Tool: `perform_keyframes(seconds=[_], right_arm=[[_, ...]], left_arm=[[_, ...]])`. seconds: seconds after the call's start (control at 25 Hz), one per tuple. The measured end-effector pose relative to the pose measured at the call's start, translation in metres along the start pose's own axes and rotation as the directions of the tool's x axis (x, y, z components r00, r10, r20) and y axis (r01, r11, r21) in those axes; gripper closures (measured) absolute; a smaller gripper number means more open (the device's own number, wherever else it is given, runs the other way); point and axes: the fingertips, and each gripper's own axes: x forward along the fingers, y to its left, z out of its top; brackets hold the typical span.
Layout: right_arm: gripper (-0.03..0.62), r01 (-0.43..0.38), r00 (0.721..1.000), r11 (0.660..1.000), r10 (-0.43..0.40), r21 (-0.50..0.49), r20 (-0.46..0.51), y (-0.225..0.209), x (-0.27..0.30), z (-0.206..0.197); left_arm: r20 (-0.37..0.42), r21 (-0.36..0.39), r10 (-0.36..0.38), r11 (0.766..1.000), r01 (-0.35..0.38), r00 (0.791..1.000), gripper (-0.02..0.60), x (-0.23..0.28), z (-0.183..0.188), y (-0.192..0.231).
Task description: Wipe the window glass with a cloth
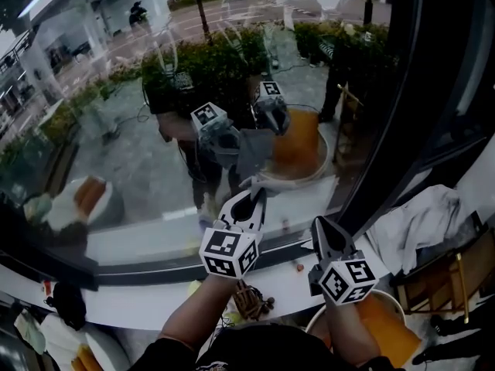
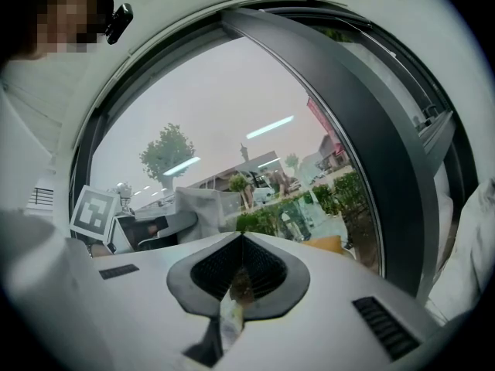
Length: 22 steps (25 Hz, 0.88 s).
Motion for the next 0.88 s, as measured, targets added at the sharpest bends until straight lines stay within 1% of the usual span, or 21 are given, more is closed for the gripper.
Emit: perform_keyframes(seconds=[0.4, 0.88], right_arm=[[0.566, -0.023, 1.000, 1.000, 0.023, -0.008, 0.005, 0.010, -0.013, 0.000], [0.566, -0.062, 0.998, 0.998, 0.062, -0.024, 0.013, 0.027, -0.015, 0.007]], left_arm=[[0.013, 0.017, 0.001, 1.000, -0.001, 1.000, 0.563, -0.018, 0.005, -0.014], [0.048, 0.036, 0.015, 0.999, -0.016, 0.999, 0.563, -0.038, 0.023, -0.018]])
